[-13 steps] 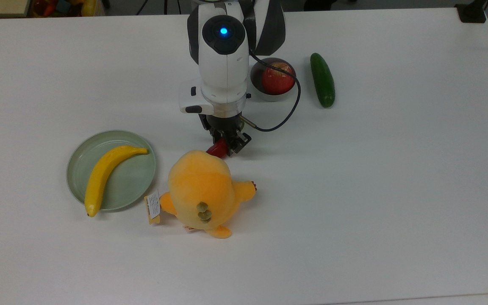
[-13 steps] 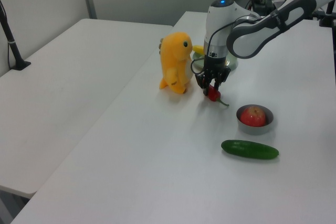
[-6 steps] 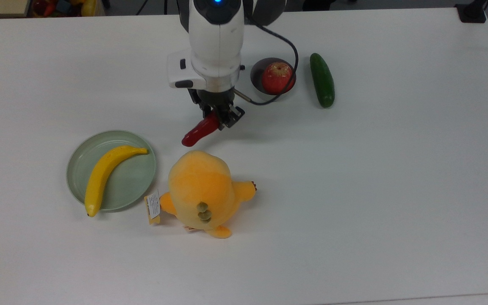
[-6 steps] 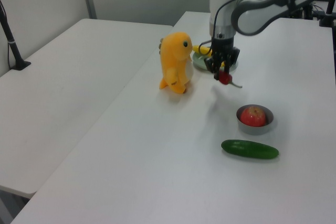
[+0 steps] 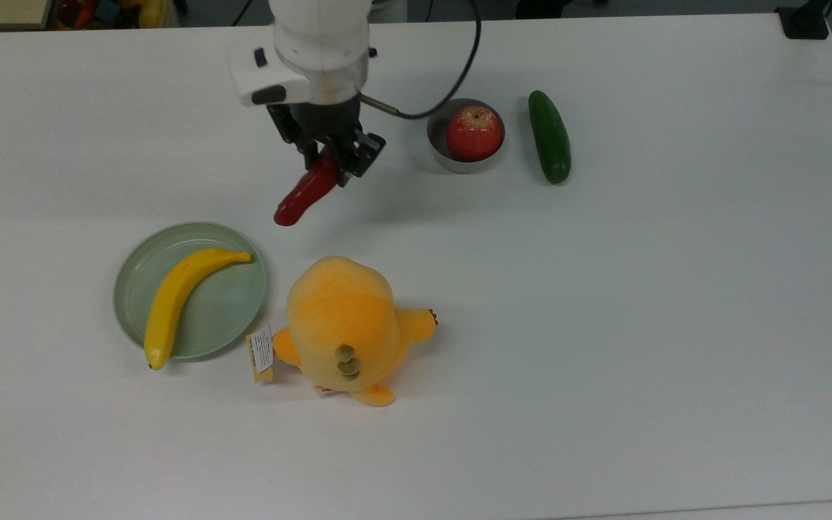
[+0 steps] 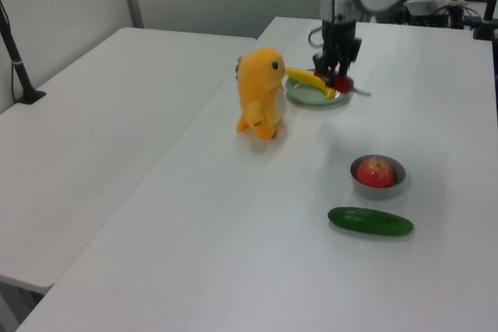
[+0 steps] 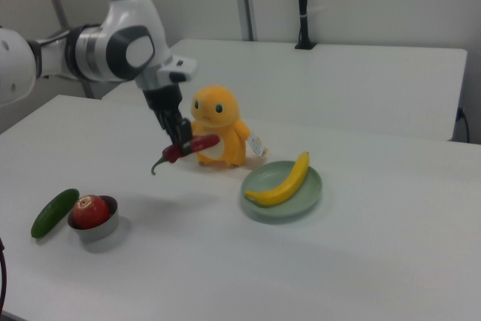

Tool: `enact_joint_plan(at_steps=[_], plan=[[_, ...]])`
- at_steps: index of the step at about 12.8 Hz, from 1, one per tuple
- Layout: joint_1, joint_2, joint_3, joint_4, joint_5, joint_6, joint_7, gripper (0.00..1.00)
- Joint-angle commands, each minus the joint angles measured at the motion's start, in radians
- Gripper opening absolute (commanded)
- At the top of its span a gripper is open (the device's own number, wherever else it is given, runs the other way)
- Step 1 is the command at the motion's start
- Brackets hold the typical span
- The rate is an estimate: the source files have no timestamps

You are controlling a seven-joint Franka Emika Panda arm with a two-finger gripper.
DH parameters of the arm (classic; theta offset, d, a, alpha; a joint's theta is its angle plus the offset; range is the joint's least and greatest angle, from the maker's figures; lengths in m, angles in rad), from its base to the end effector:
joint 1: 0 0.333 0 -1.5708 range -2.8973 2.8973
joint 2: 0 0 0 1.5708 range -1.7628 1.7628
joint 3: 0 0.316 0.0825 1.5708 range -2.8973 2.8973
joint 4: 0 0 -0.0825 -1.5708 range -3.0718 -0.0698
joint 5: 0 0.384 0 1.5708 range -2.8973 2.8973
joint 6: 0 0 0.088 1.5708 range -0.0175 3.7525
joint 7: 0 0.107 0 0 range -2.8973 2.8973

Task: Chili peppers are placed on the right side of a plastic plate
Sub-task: 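Lift the chili pepper and carry it past the green plate's rim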

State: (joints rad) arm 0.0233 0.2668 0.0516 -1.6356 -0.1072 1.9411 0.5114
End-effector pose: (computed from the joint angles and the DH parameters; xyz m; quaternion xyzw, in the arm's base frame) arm 0.6439 0.0380 0.4660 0.9788 -0.1993 0.0313 0.0360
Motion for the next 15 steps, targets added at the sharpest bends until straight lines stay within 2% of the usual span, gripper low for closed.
enact_joint_plan(at_steps=[1, 7, 10, 15], plan=[[-0.043, 0.002, -0.003, 0.081, 0.001, -0.047, -0.224, 0.27], [-0.179, 0.023, -0.007, 0.097, 0.003, -0.028, -0.6, 0.27], [-0.235, 0.074, -0.007, 0.15, 0.003, -0.018, -0.827, 0.27], [-0.319, 0.138, -0.007, 0.172, 0.003, 0.128, -0.994, 0.28]])
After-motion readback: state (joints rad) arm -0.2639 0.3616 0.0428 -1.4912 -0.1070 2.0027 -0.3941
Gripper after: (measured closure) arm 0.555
